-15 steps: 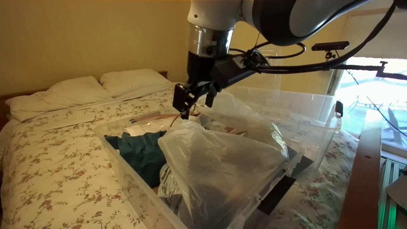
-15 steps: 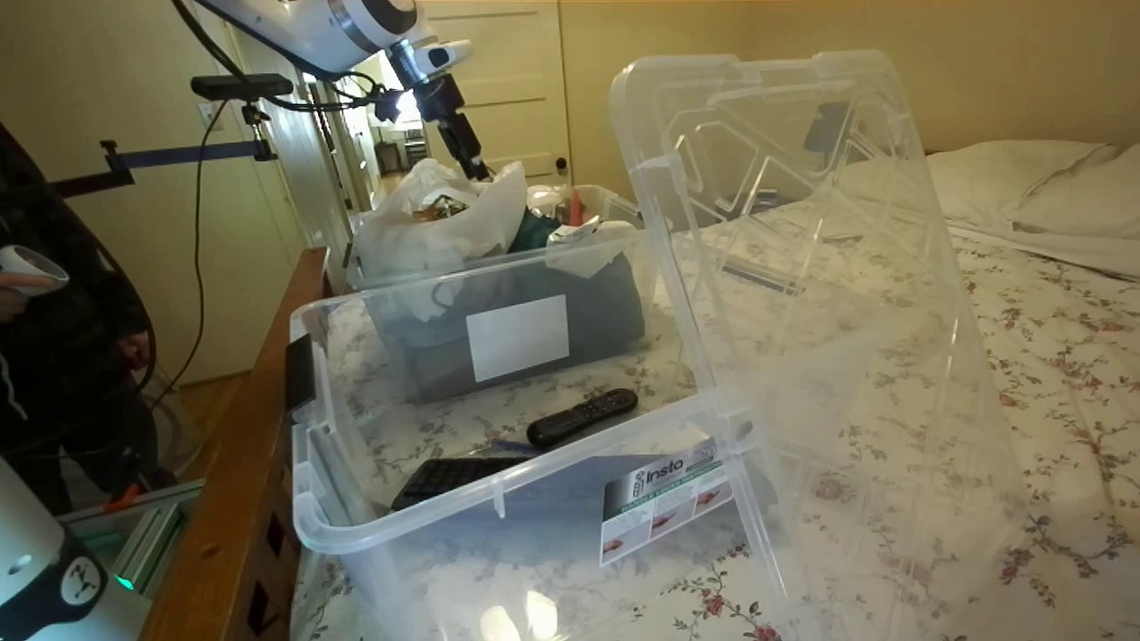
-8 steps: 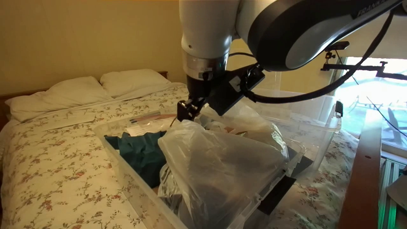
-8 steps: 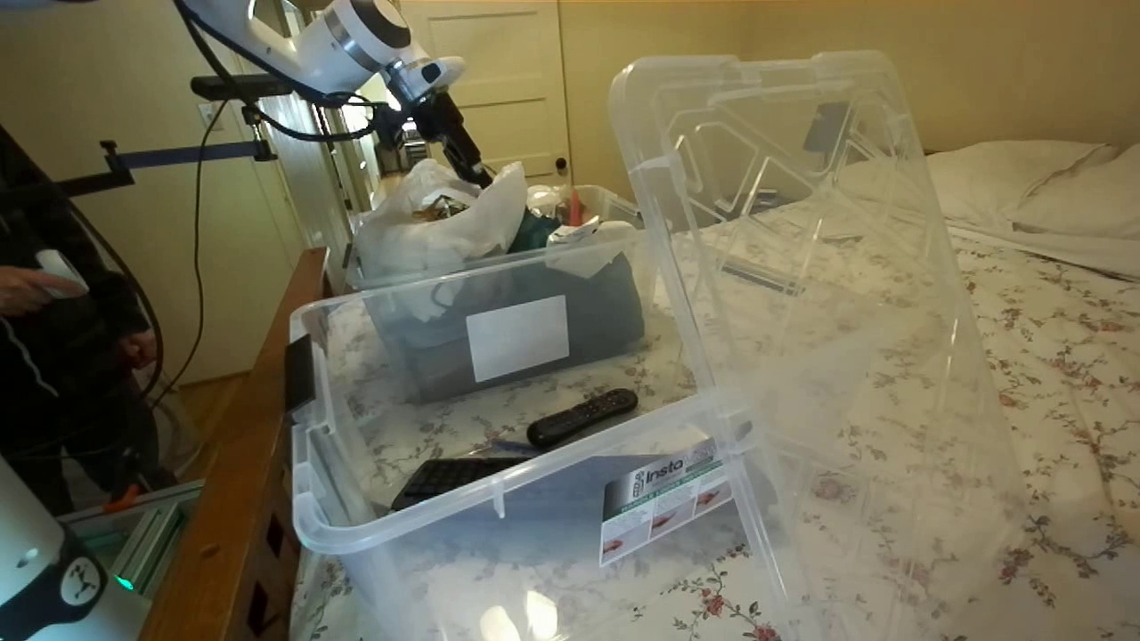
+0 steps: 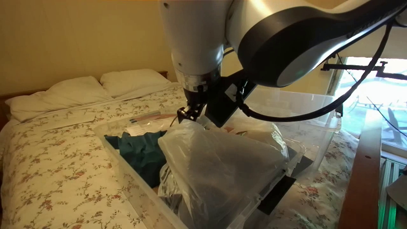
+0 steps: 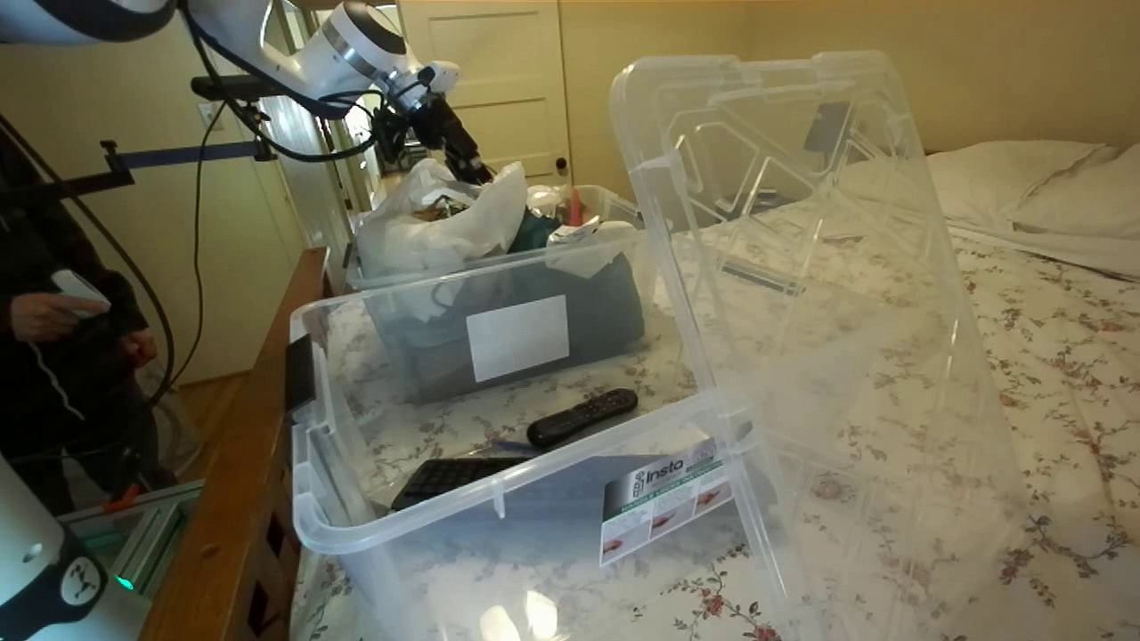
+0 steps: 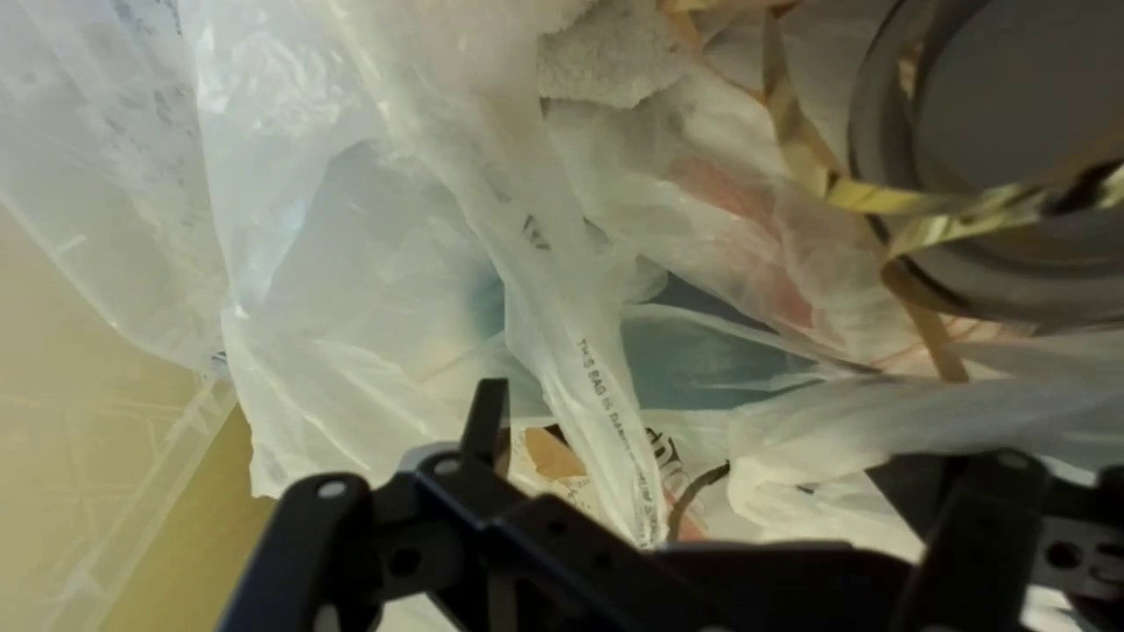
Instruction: Put the plastic inside the basket
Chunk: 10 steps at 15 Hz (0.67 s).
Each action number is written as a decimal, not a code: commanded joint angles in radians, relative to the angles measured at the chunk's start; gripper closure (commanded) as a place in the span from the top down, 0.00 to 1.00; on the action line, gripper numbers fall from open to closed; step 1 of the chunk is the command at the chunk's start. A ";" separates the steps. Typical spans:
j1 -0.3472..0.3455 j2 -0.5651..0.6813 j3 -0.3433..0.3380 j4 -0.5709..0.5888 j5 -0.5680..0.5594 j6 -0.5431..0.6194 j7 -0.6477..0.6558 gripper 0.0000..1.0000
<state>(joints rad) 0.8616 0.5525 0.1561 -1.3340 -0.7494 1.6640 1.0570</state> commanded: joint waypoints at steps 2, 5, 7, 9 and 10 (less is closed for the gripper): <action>0.003 0.095 -0.019 0.107 -0.005 0.003 -0.060 1.00; -0.010 0.125 -0.039 0.141 0.000 0.029 -0.084 1.00; -0.023 0.142 -0.041 0.163 0.019 0.062 -0.106 1.00; -0.027 0.150 -0.041 0.186 0.040 0.052 -0.136 0.74; -0.041 0.132 -0.022 0.178 0.052 0.042 -0.144 0.66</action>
<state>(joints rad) 0.8364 0.6707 0.1165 -1.2127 -0.7408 1.7248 0.9636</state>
